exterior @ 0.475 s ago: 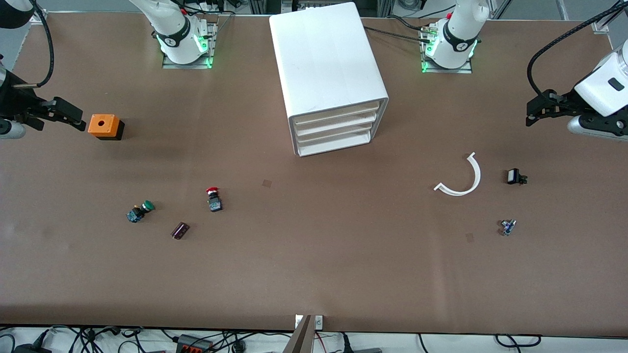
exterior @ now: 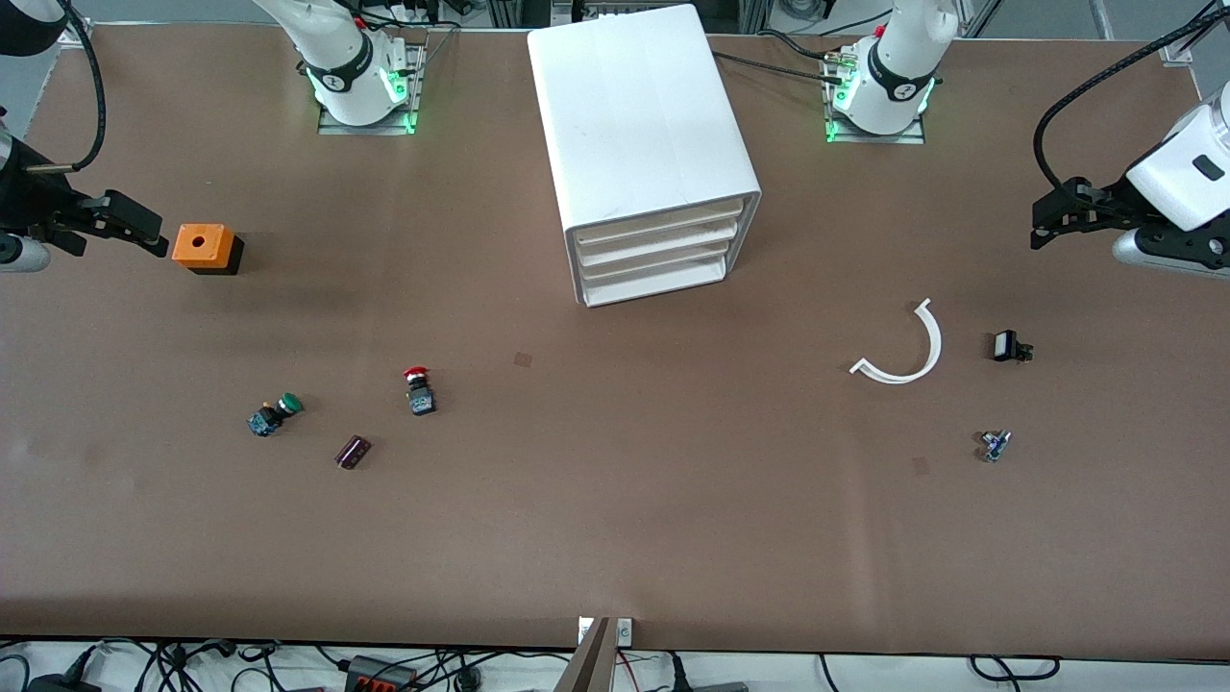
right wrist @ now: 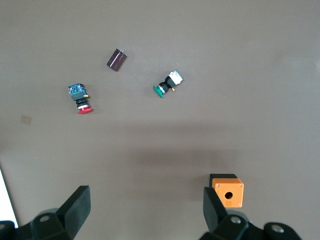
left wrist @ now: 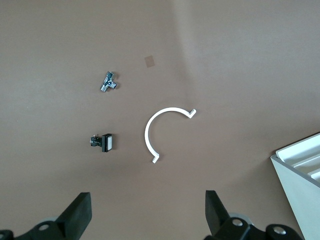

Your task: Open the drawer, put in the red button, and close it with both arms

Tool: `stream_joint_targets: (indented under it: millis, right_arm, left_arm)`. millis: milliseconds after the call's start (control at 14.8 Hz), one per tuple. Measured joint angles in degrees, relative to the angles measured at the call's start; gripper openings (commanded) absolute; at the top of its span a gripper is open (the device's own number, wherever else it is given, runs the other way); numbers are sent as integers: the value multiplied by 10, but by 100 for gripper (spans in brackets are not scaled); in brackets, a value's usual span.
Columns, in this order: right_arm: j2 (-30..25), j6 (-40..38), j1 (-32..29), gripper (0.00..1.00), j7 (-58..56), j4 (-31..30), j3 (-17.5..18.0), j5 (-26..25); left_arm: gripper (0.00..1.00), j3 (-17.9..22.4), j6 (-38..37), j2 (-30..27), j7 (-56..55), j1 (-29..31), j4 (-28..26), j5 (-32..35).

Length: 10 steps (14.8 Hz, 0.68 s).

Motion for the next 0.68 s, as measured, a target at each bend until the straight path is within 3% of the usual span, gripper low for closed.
stream_joint_targets:
  millis: [271,475,678]
  right_arm:
    - [9,0,0,100,0,-1,0,0]
    - [25,7,0,100,0,-1,0,0]
    - [45,21,0,100,0,-2,0,0]
  left_arm:
    - [100,-1,-50,3,1,-2,2,-17]
    - [100,-7,-148,23,1,-8,2,-64]
    - [100,-10,-196,64,2,-12,1,-131]
